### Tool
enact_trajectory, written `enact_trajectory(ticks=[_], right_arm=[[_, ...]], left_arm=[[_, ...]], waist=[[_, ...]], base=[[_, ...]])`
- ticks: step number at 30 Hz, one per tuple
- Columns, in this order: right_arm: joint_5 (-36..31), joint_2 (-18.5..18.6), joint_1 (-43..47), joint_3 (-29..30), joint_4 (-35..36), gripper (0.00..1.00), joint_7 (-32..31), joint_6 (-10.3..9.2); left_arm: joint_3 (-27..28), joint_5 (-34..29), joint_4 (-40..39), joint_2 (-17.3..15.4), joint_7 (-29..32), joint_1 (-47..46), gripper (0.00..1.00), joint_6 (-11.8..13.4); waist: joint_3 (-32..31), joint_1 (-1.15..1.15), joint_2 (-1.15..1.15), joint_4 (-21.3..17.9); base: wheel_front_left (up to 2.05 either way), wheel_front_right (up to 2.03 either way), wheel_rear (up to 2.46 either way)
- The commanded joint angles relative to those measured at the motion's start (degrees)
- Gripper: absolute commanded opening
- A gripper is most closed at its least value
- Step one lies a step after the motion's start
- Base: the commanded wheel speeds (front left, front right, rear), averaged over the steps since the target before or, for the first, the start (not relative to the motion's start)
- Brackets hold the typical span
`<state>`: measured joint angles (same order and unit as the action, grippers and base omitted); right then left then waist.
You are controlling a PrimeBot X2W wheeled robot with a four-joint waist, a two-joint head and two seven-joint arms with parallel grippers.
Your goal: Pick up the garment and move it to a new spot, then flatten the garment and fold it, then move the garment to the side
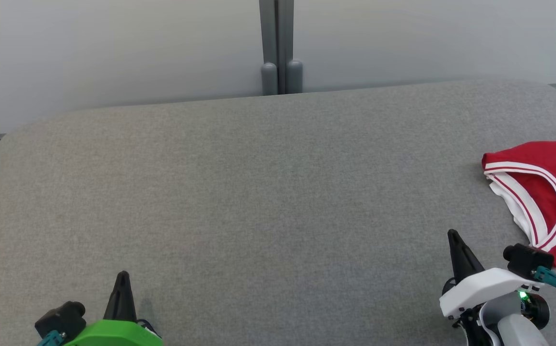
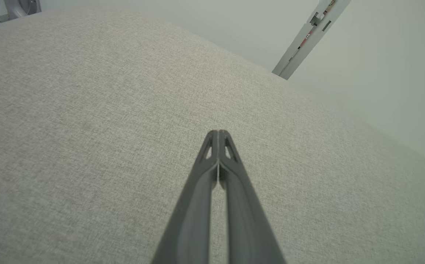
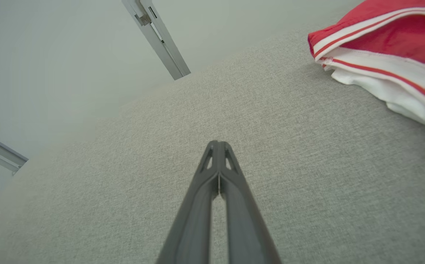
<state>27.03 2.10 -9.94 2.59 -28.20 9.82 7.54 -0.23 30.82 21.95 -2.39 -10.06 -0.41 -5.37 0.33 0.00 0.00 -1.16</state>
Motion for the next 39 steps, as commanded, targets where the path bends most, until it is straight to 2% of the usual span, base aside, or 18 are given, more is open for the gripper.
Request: enact_trajectory(ticks=[1, 20, 39], right_arm=[[2.51, 0.33, -0.34, 0.23, 1.46, 0.0, -0.54, -0.02], [18.85, 0.49, 0.52, 1.22, 4.77, 0.0, -4.65, -0.03], [32.27, 0.62, 1.32, 2.05, 7.43, 0.0, -8.08, -0.04]], left_arm=[[0.39, 2.34, -1.31, -0.2, 0.52, -1.72, 0.0, -0.21], [2.06, 17.79, -3.66, -0.32, 4.67, -2.94, 0.0, -0.23], [3.48, 30.39, -5.41, -0.43, 8.13, -4.0, 0.0, -0.32]], waist=[[0.0, 0.0, 0.0, 0.02], [-0.07, 0.0, 0.0, 0.22], [-0.14, 0.0, 0.0, 0.42]], base=[[0.0, 0.0, 0.0], [0.0, 0.0, 0.0], [0.0, 0.0, 0.0]])
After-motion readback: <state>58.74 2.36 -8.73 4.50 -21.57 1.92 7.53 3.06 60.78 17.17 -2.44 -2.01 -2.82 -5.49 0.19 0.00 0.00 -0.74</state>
